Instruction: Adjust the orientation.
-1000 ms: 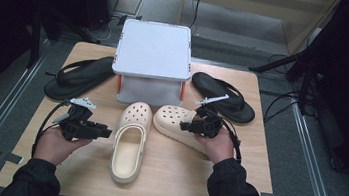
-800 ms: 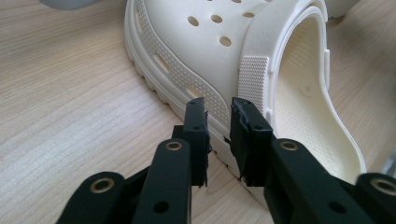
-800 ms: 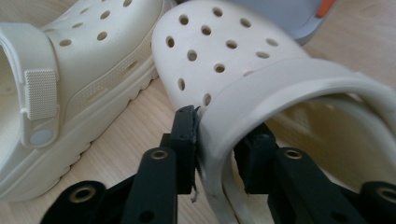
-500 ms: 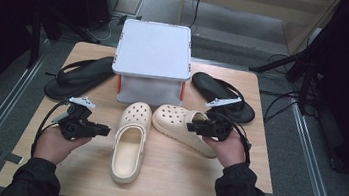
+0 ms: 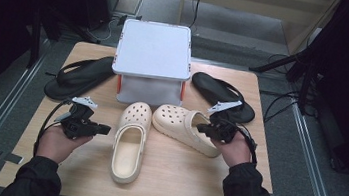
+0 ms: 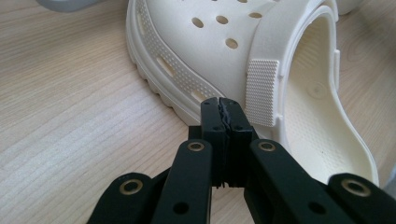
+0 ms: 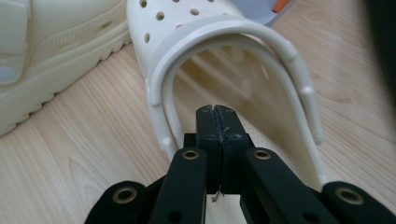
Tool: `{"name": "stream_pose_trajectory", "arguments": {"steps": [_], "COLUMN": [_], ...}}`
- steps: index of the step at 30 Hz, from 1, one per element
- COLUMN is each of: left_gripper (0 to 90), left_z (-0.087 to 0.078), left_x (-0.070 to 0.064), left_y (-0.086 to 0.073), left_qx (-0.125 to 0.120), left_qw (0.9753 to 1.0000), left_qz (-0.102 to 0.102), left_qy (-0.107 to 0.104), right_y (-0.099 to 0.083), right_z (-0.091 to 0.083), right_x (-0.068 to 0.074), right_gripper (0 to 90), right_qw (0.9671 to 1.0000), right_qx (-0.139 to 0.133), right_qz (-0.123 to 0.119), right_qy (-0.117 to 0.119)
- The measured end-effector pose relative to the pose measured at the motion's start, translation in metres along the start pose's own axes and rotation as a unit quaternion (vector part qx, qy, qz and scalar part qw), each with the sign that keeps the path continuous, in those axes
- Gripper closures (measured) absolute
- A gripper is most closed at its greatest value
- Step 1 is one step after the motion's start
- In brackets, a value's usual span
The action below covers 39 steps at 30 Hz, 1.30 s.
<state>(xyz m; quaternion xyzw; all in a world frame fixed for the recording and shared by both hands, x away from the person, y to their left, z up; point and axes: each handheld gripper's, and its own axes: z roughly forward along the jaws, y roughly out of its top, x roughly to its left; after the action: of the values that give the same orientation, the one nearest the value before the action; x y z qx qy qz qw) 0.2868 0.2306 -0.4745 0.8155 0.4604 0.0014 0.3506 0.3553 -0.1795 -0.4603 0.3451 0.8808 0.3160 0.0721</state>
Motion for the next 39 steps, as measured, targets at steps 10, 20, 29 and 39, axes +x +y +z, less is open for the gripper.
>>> {"name": "stream_pose_trajectory", "arguments": {"steps": [10,20,29,39], "left_gripper": [90.0,90.0,90.0,90.0], "left_z": [0.014,0.020,0.023,0.024], "left_x": [0.001,0.000,-0.001,-0.001], "left_y": [0.004,0.004,0.004,0.003], "left_qx": [0.015,0.028,0.029,0.029], "left_qw": [0.9998,0.9995,0.9994,0.9994], "left_qz": [-0.004,0.000,-0.002,-0.003], "left_qy": [-0.012,-0.015,-0.017,-0.020], "right_y": [0.001,0.003,0.004,0.007], "right_z": [0.004,0.003,0.006,0.014], "right_x": [0.009,0.020,0.030,0.045], "right_gripper": [89.6,89.6,90.0,90.0], "right_qw": [0.9999,0.9991,0.9982,0.9981], "right_qx": [0.008,0.008,0.011,0.015], "right_qz": [-0.008,-0.020,-0.027,-0.050], "right_qy": [0.011,0.037,0.053,0.034]}}
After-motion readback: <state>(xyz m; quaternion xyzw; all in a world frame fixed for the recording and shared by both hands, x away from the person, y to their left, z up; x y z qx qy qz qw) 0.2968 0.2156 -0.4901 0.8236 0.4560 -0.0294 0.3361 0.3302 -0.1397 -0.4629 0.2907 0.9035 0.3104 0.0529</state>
